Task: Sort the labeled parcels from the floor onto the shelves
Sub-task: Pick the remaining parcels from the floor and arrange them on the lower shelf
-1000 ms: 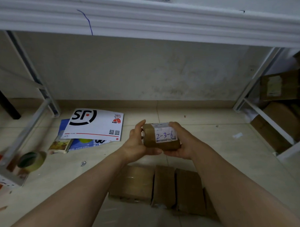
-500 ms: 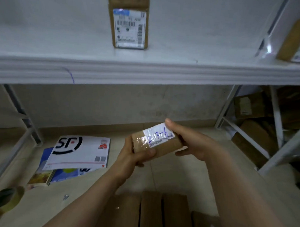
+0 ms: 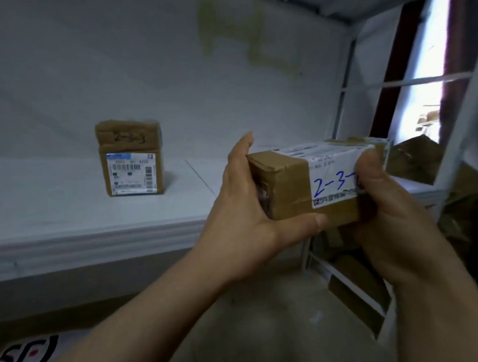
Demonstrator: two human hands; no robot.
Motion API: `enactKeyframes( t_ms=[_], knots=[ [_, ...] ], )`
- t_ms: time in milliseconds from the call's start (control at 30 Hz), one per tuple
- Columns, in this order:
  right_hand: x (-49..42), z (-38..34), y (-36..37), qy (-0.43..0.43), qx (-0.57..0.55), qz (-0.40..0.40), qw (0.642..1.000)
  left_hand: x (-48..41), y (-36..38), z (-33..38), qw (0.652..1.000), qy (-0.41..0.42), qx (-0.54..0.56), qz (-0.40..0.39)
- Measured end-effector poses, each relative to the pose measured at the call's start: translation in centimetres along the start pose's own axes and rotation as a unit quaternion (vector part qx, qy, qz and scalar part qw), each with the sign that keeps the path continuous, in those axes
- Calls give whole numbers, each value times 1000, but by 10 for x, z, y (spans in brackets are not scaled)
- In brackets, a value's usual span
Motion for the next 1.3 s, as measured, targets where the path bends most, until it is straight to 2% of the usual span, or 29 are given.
enactKeyframes(
  t_ms=[133, 233, 300, 400, 500, 600, 733, 800, 933, 1300],
  knots=[
    [-19, -2, -35, -38, -42, 92, 994, -38, 18, 7, 999, 10, -34, 0],
    [-40, 2, -72, -71, 9, 187, 980, -65, 35, -3, 997, 8, -76, -5],
    [-60, 11, -92, -67, 55, 220, 972, -83, 48, -19, 993, -10, -118, -10],
    [-92, 34, -111, -26, 113, 217, 969, -106, 64, -51, 979, -73, -186, -33],
    [-115, 42, -128, -21, 209, 203, 956, -126, 78, -73, 962, -130, -234, -55],
    [-132, 40, -150, -25, 288, 205, 935, -144, 102, -84, 964, -160, -195, -80],
    [-145, 35, -190, -9, 355, 259, 898, -155, 137, -90, 969, -188, -128, -93],
    [-151, 38, -202, 4, 394, 247, 885, -159, 149, -96, 967, -202, -122, -94],
    [-158, 48, -210, 10, 435, 215, 874, -168, 159, -105, 963, -222, -126, -91],
    [-173, 47, -224, 38, 487, 211, 846, -182, 185, -106, 966, -215, -104, -96]
  ],
)
Point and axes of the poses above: each hand's wrist, its own x-axis away from the middle knuckle, its own y-axis out of the palm, z = x × y, the point moved 10 cm from there along -x, towards the middle knuckle, and after that the axes turned 15 degrees about -x, right-handed, at the moved point
